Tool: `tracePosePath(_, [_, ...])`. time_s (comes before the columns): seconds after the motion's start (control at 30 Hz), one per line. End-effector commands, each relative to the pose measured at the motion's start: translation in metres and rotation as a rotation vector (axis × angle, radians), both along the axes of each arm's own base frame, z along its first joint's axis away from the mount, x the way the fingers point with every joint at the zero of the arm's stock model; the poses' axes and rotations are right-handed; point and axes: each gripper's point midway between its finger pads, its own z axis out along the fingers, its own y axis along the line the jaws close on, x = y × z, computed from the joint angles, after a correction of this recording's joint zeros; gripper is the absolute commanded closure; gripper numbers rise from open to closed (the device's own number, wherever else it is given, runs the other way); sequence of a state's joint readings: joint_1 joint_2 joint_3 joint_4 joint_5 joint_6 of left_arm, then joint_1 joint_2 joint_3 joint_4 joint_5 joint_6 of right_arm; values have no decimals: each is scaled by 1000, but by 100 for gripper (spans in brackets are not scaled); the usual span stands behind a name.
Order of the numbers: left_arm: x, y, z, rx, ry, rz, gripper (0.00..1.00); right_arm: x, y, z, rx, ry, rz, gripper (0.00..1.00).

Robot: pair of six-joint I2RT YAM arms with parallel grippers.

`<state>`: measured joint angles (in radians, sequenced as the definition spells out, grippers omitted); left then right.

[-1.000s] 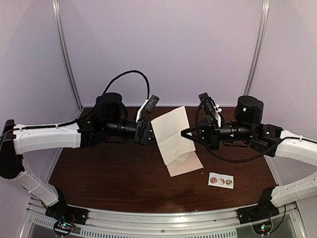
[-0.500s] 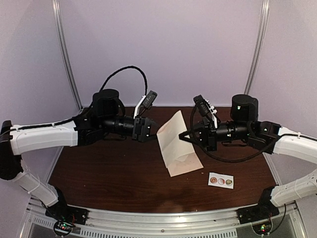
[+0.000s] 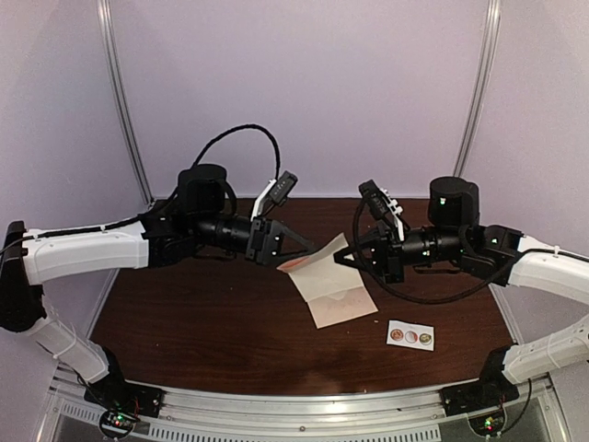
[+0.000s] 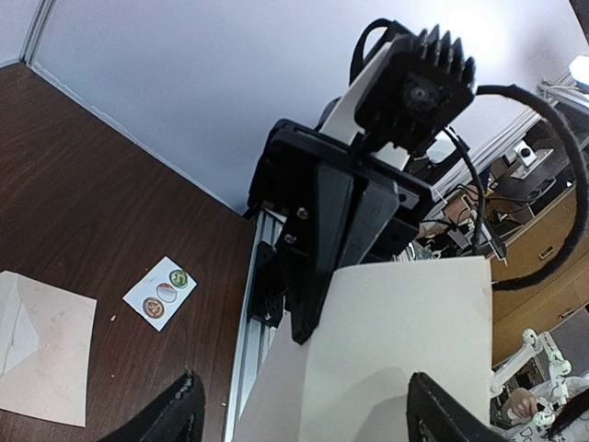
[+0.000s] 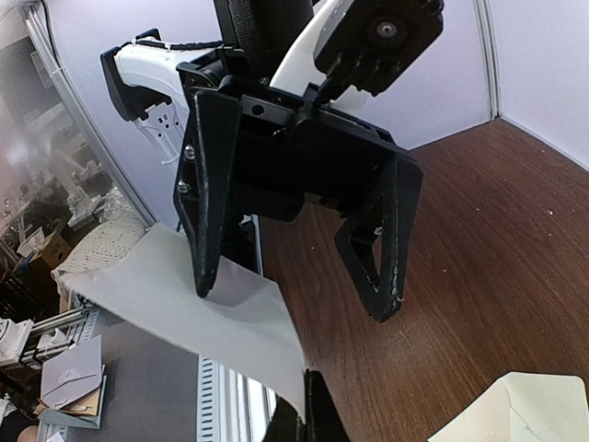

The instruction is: Place the letter into the envelope and seal it

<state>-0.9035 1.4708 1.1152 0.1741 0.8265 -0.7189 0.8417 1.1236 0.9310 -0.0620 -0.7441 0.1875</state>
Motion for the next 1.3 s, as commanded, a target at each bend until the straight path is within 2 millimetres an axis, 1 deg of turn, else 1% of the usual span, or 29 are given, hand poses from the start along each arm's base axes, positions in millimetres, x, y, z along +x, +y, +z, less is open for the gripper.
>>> tracePosePath(0.0, [-13,-2,1,8,-31,-68,24,-1,0,24,54,-45,-2,100])
tracePosePath(0.07, [-16,-2,-3,22,-36,-80,26,-1,1,25,56,-44,2,100])
tracePosePath(0.2, [-20,0,-17,65,-29,-90,35,0,1,27,61,-45,1,100])
tracePosePath(0.33, [-21,2,-25,90,-26,-84,43,0,2,29,67,-47,3,100])
tracePosePath(0.47, [-19,4,-30,114,-38,-67,54,0,3,30,68,-43,6,100])
tracePosePath(0.67, [-20,7,-27,106,-65,-67,67,1,4,29,63,-38,10,100])
tracePosePath(0.8, [-22,8,-30,109,-62,-79,69,1,5,30,66,-38,9,100])
tracePosePath(0.9, [-23,8,-30,107,-72,-84,74,3,5,28,59,-33,2,100])
tracePosePath(1.2, [-21,10,-36,146,-92,-74,89,9,7,21,35,-18,-25,100])
tracePosePath(1.23, [-20,11,-35,150,-104,-71,87,10,7,19,29,-16,-30,100])
tracePosePath(1.27, [-18,12,-36,160,-123,-56,81,14,7,17,22,-15,-47,100])
